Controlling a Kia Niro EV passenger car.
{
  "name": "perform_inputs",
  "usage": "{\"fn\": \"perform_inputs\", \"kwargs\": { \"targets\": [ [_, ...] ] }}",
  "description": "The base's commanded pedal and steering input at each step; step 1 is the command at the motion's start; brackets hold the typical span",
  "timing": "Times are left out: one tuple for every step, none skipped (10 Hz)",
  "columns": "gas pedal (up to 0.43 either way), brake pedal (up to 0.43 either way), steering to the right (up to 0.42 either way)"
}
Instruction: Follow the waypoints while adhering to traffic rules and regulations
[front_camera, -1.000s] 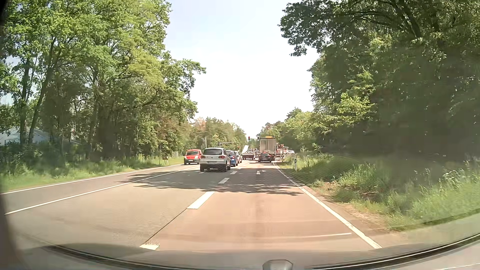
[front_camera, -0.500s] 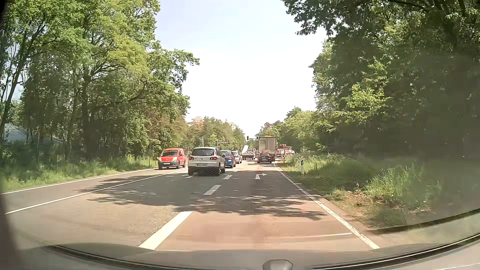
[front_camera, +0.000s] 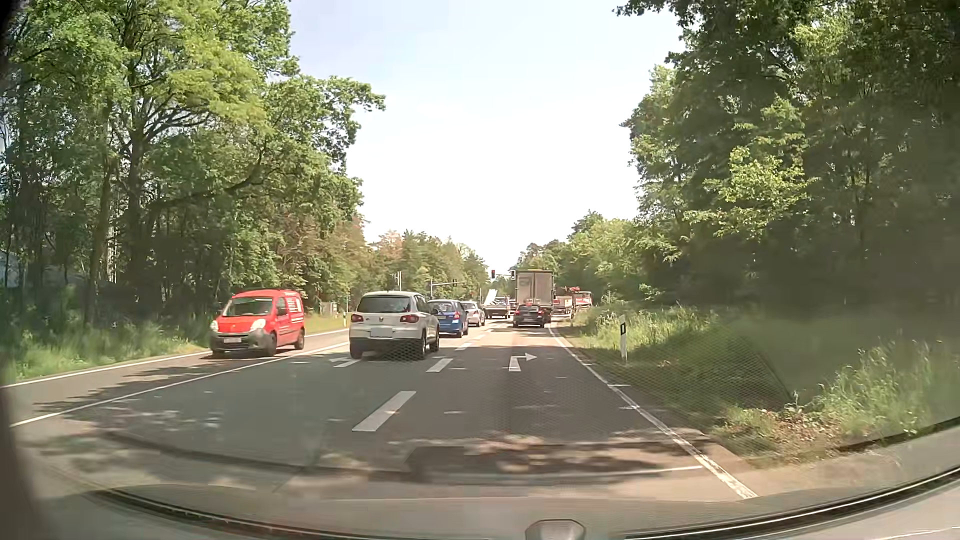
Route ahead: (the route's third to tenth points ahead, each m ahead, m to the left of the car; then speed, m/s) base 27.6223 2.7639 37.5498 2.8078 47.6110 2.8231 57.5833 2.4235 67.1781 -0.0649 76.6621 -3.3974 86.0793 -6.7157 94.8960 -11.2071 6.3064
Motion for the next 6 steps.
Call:
{"fn": "perform_inputs", "kwargs": {
  "targets": [
    [0.000,0.018,0.006],
    [0.000,0.018,0.006],
    [0.000,0.024,0.006],
    [0.000,0.024,0.007],
    [0.000,0.024,0.007],
    [0.000,0.024,0.007]
  ]
}}
